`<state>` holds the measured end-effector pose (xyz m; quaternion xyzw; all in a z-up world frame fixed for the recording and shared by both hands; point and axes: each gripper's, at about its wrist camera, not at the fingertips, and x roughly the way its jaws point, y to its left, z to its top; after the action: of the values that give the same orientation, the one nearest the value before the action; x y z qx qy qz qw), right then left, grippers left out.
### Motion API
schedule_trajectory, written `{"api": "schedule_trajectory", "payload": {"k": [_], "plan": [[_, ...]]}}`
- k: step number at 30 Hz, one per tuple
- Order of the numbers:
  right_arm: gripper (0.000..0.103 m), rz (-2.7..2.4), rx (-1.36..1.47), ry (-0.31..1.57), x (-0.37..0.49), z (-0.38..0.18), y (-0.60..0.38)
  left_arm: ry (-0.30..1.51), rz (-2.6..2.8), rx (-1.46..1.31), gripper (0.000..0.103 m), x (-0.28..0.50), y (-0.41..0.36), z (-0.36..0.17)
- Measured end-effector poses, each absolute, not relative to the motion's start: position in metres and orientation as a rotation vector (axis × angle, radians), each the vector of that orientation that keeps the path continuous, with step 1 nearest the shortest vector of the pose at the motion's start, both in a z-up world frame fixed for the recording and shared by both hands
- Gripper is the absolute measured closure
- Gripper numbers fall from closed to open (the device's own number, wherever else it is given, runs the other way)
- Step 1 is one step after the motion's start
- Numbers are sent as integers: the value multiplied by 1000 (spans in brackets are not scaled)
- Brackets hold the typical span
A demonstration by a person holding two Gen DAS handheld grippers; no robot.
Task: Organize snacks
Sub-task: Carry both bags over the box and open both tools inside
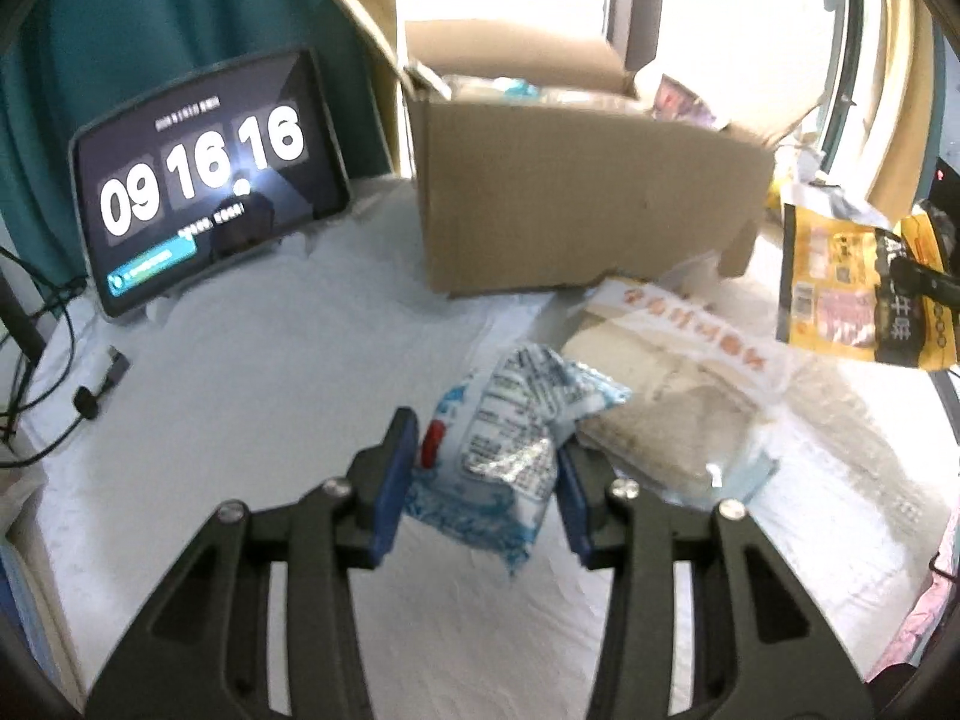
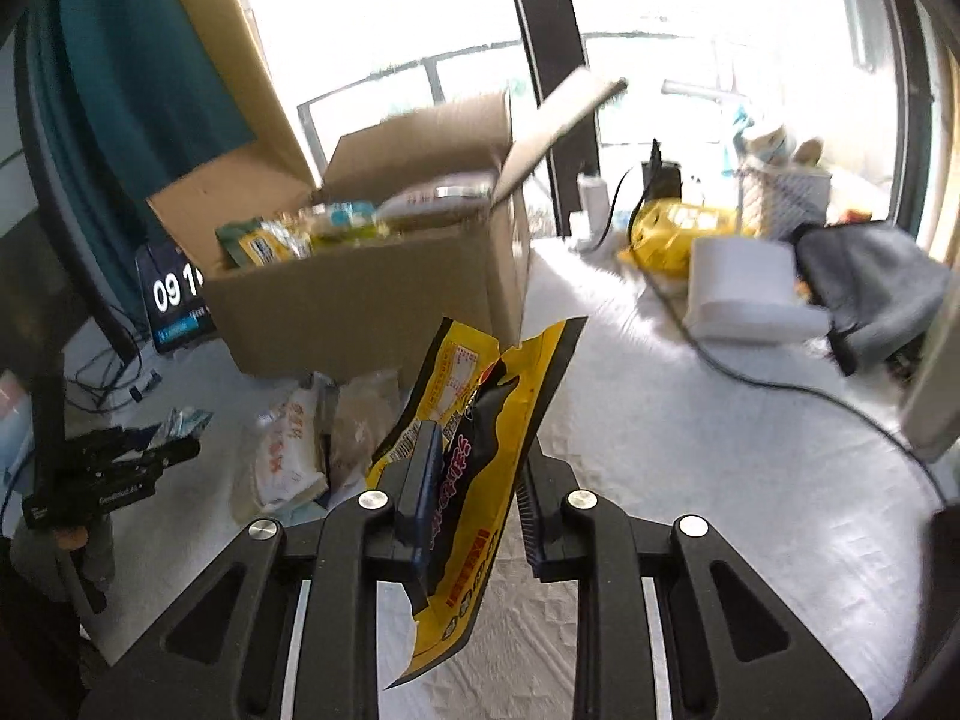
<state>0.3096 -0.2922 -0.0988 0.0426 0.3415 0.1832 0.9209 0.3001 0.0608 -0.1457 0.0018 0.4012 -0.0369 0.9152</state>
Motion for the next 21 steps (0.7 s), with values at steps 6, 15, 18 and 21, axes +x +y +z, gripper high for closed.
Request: {"api": "schedule_trajectory", "payload": {"k": [6,15,18,21], "plan": [[78,385,80,620,292,-66,-290,747,-93,-4,59,280,54,-109],[78,410,64,513,280,-27,-281,656,-102,-15,59,269,45,-67],[78,419,65,494,282,-18,-280,626,-102,-19,59,273,41,-54],[78,430,58,468,287,-8,-277,603,-101,-7,59,282,38,-44]]}}
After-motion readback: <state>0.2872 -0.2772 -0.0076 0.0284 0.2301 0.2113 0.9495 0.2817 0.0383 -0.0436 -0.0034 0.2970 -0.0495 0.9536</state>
